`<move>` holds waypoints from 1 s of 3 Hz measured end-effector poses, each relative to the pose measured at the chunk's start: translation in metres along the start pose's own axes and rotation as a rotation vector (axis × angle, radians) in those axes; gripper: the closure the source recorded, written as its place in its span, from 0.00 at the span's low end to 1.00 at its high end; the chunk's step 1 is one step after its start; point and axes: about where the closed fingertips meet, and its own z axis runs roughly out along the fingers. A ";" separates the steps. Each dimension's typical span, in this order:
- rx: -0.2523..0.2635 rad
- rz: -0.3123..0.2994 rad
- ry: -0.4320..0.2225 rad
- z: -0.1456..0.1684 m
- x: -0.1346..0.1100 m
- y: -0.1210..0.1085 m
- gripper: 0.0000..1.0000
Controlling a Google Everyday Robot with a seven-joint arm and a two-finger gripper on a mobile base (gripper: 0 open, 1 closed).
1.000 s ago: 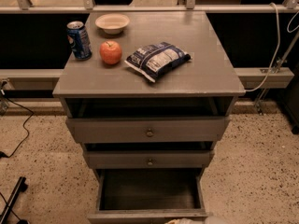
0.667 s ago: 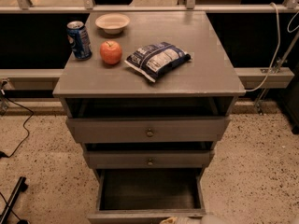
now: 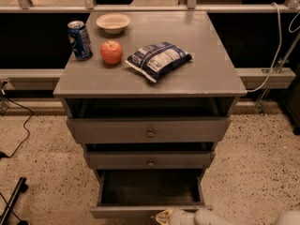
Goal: Close bottom drawer
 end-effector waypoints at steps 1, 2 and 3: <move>0.024 0.021 -0.019 0.007 -0.008 -0.020 0.98; 0.029 0.023 -0.021 0.008 -0.009 -0.023 1.00; 0.058 0.004 -0.034 0.007 -0.007 -0.027 1.00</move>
Offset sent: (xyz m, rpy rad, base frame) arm 0.0230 0.0033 0.0024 0.0205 -0.0061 -0.0322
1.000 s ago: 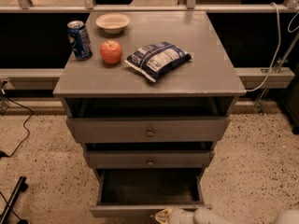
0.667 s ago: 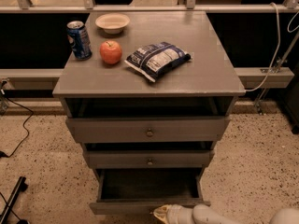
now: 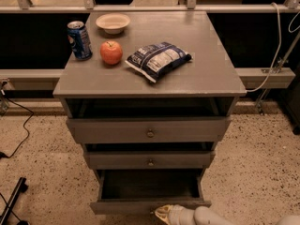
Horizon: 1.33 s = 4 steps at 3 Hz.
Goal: Close bottom drawer
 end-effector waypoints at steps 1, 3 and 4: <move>0.082 -0.070 -0.035 0.002 0.008 -0.021 1.00; 0.233 -0.193 -0.039 -0.001 0.029 -0.077 1.00; 0.287 -0.217 -0.057 0.004 0.024 -0.101 1.00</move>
Offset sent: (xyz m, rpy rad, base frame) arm 0.0788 -0.0676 -0.0207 -0.1018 -0.3608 -0.0848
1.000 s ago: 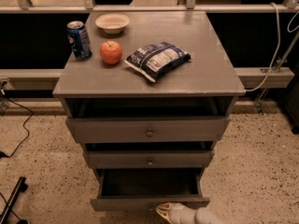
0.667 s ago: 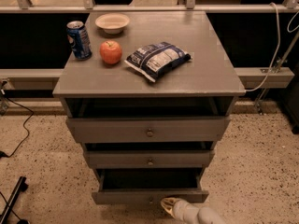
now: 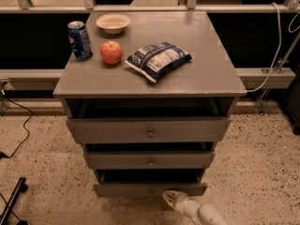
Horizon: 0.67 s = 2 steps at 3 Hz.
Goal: Close bottom drawer
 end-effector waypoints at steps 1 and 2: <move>0.025 -0.005 -0.010 0.006 -0.003 -0.014 1.00; 0.034 0.026 -0.050 0.011 -0.004 -0.027 1.00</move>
Offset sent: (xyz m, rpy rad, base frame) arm 0.0445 -0.0127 0.0153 0.1267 -0.0329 -0.0207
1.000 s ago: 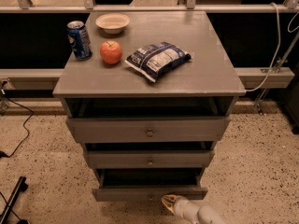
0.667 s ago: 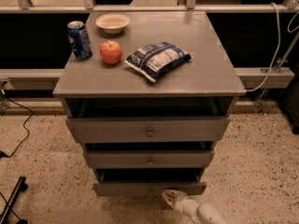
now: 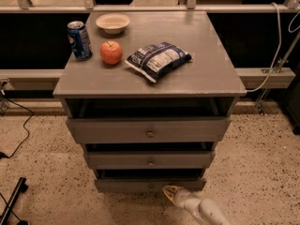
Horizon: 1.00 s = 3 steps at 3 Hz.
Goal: Close bottom drawer
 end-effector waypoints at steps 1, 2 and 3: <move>-0.023 0.043 -0.057 0.003 0.000 -0.006 1.00; -0.042 0.077 -0.084 0.004 -0.002 -0.012 1.00; -0.077 0.100 -0.086 0.001 0.000 -0.015 1.00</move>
Offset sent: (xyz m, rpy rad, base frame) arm 0.0177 -0.0099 0.0086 0.1559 0.0550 0.0405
